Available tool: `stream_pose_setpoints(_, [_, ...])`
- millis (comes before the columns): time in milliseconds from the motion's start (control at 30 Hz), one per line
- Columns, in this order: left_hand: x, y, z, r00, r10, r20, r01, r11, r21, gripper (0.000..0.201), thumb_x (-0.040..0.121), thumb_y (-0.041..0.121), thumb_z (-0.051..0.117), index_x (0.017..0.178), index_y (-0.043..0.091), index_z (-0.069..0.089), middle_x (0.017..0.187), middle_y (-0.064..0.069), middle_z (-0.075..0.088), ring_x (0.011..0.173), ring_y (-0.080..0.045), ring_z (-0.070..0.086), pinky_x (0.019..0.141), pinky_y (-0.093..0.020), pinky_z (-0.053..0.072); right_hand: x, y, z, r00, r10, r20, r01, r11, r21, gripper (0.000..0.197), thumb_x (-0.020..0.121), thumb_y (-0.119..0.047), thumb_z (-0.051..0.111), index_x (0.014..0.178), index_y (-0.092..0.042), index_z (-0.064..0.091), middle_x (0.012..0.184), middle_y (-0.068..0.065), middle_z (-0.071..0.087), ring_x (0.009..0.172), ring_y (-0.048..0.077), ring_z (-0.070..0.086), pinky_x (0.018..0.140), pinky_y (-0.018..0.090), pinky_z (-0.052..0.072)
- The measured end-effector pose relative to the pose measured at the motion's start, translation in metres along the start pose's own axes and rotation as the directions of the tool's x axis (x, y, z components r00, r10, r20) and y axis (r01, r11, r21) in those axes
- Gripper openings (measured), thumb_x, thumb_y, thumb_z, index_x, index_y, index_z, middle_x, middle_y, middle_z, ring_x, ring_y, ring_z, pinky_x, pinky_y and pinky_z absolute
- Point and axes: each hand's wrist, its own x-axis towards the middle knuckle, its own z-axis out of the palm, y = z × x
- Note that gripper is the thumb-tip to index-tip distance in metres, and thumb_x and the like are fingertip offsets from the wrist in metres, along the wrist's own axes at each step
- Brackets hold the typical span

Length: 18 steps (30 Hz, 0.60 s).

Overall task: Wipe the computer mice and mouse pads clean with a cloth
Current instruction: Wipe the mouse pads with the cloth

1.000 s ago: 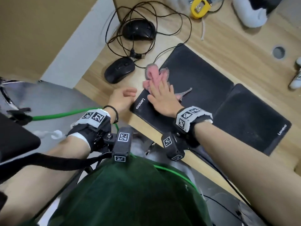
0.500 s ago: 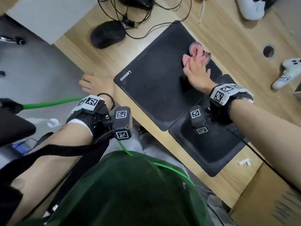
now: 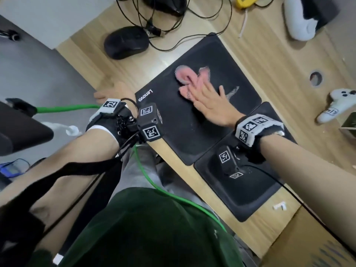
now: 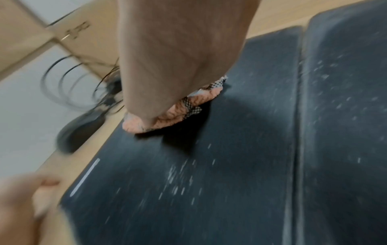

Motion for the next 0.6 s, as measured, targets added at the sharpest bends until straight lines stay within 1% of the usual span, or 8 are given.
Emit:
stream_pose_setpoints(67, [-0.009, 0.008, 0.005, 0.986, -0.041, -0.160, 0.038, 0.999, -0.028, 0.068, 0.097, 0.050, 0.029, 0.146, 0.003, 0.022, 0.149, -0.013, 0.034, 0.136, -0.026, 0.035, 0.111, -0.032, 0.021, 0.005, 0.016, -0.011, 0.988, 0.144, -0.063, -0.138, 0.986, 0.090, 0.052, 0.104, -0.041, 0.019, 0.152, -0.035, 0.001, 0.162, -0.007, -0.008, 0.148, 0.013, -0.014, 0.117, 0.054, -0.011])
stream_pose_setpoints(167, [-0.019, 0.013, 0.008, 0.969, -0.011, -0.246, 0.011, 1.000, -0.001, 0.060, 0.094, 0.051, 0.039, 0.134, 0.007, 0.034, 0.137, -0.010, 0.045, 0.128, -0.025, 0.042, 0.105, -0.029, 0.025, 0.026, 0.005, -0.013, 0.957, 0.260, -0.125, -0.236, 0.955, 0.180, 0.056, 0.103, -0.039, 0.023, 0.153, -0.028, 0.000, 0.162, 0.001, -0.009, 0.147, 0.019, -0.018, 0.115, 0.051, -0.012])
stream_pose_setpoints(233, [-0.016, 0.010, 0.009, 0.964, -0.021, -0.264, 0.026, 1.000, 0.015, 0.058, 0.093, 0.051, 0.041, 0.131, 0.008, 0.037, 0.134, -0.010, 0.047, 0.125, -0.025, 0.044, 0.103, -0.030, 0.026, 0.038, -0.019, -0.005, 0.960, 0.235, -0.155, -0.207, 0.962, 0.178, 0.057, 0.103, -0.038, 0.024, 0.154, -0.027, 0.001, 0.162, 0.006, -0.010, 0.147, 0.022, -0.018, 0.115, 0.052, -0.011])
stream_pose_setpoints(367, [-0.019, 0.013, 0.009, 0.959, -0.018, -0.284, 0.023, 1.000, 0.015, 0.057, 0.093, 0.051, 0.040, 0.130, 0.008, 0.040, 0.132, -0.009, 0.049, 0.123, -0.024, 0.045, 0.103, -0.031, 0.028, 0.037, -0.062, 0.019, 0.997, -0.023, -0.074, 0.023, 1.000, -0.003, 0.053, 0.104, -0.039, 0.019, 0.153, -0.032, 0.001, 0.162, 0.005, -0.011, 0.148, 0.021, -0.017, 0.115, 0.056, -0.011])
stream_pose_setpoints(433, [-0.019, 0.013, 0.011, 0.953, -0.023, -0.303, 0.021, 1.000, -0.009, 0.056, 0.093, 0.051, 0.040, 0.128, 0.008, 0.041, 0.130, -0.010, 0.050, 0.122, -0.025, 0.046, 0.103, -0.032, 0.029, 0.023, -0.061, 0.027, 0.991, -0.132, 0.001, 0.131, 0.986, -0.104, 0.051, 0.104, -0.039, 0.017, 0.153, -0.034, 0.002, 0.162, 0.000, -0.008, 0.148, 0.017, -0.015, 0.116, 0.055, -0.011])
stream_pose_setpoints(467, [-0.017, 0.011, 0.013, 0.949, -0.014, -0.316, 0.012, 1.000, -0.007, 0.055, 0.092, 0.051, 0.040, 0.128, 0.008, 0.041, 0.129, -0.009, 0.051, 0.121, -0.025, 0.047, 0.102, -0.032, 0.030, 0.014, -0.050, 0.028, 0.988, -0.152, 0.026, 0.154, 0.978, -0.139, 0.051, 0.104, -0.038, 0.017, 0.152, -0.035, 0.002, 0.162, -0.002, -0.007, 0.148, 0.016, -0.014, 0.116, 0.054, -0.012])
stream_pose_setpoints(533, [-0.017, 0.009, 0.014, 0.942, 0.008, -0.337, -0.001, 1.000, 0.022, 0.055, 0.092, 0.049, 0.040, 0.130, 0.009, 0.039, 0.129, -0.008, 0.050, 0.120, -0.026, 0.047, 0.100, -0.031, 0.031, -0.004, -0.021, 0.022, 0.995, -0.098, -0.003, 0.097, 0.987, -0.131, 0.051, 0.104, -0.037, 0.018, 0.152, -0.035, 0.000, 0.162, -0.005, -0.007, 0.148, 0.014, -0.013, 0.117, 0.055, -0.009])
stream_pose_setpoints(600, [-0.018, 0.006, 0.016, 0.940, 0.024, -0.340, -0.002, 0.998, 0.063, 0.057, 0.093, 0.047, 0.040, 0.135, 0.008, 0.038, 0.134, -0.008, 0.047, 0.123, -0.026, 0.046, 0.098, -0.029, 0.030, -0.015, 0.013, 0.006, 0.995, 0.073, -0.074, -0.075, 0.997, -0.027, 0.053, 0.104, -0.038, 0.020, 0.152, -0.035, -0.002, 0.162, -0.007, -0.008, 0.148, 0.014, -0.013, 0.117, 0.056, -0.007])
